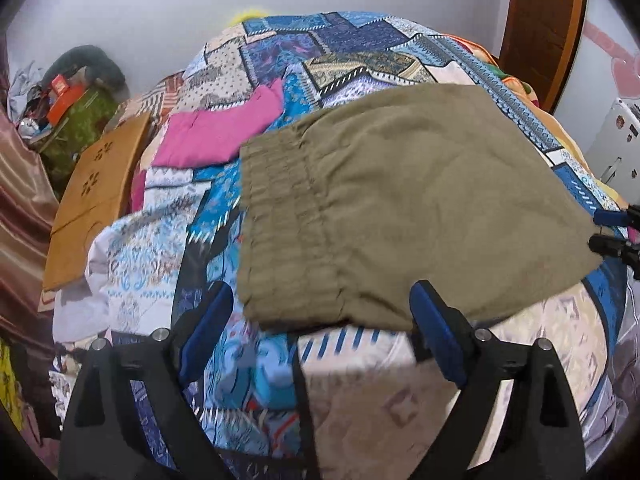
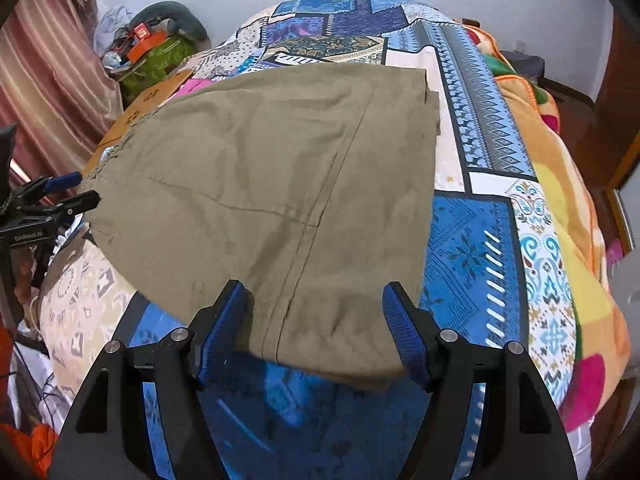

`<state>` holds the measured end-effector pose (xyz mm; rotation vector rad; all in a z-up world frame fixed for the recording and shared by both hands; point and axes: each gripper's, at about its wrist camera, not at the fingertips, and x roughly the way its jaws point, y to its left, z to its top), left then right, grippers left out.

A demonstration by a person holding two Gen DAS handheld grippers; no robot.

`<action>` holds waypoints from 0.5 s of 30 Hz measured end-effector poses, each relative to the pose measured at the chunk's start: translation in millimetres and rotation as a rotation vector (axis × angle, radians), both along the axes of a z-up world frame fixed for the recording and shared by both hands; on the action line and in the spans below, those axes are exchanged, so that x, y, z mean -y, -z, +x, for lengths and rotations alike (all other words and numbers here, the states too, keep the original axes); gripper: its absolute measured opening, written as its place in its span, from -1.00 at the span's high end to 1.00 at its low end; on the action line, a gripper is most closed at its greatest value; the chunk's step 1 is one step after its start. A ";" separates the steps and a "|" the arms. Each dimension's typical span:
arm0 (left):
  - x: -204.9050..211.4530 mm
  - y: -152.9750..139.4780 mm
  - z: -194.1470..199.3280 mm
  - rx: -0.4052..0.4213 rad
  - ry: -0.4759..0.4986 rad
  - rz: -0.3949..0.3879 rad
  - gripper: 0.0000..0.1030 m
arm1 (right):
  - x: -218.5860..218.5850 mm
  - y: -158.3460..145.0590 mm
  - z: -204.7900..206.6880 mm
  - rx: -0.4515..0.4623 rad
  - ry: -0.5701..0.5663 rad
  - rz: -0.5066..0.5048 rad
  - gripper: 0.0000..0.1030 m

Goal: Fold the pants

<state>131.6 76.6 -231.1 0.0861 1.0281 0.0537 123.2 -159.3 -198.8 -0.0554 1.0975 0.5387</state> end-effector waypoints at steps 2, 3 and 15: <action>-6.3 7.0 -6.7 -0.030 -0.014 0.003 -0.85 | -1.7 -2.8 -0.5 0.004 -0.004 -0.014 -0.31; -9.0 10.9 -10.5 -0.040 -0.022 0.012 -0.85 | -4.2 -6.2 0.5 0.010 -0.006 -0.020 -0.31; -39.8 -12.5 -31.9 0.004 -0.111 -0.336 -0.84 | -89.7 -41.0 11.7 0.154 -0.132 0.064 -0.31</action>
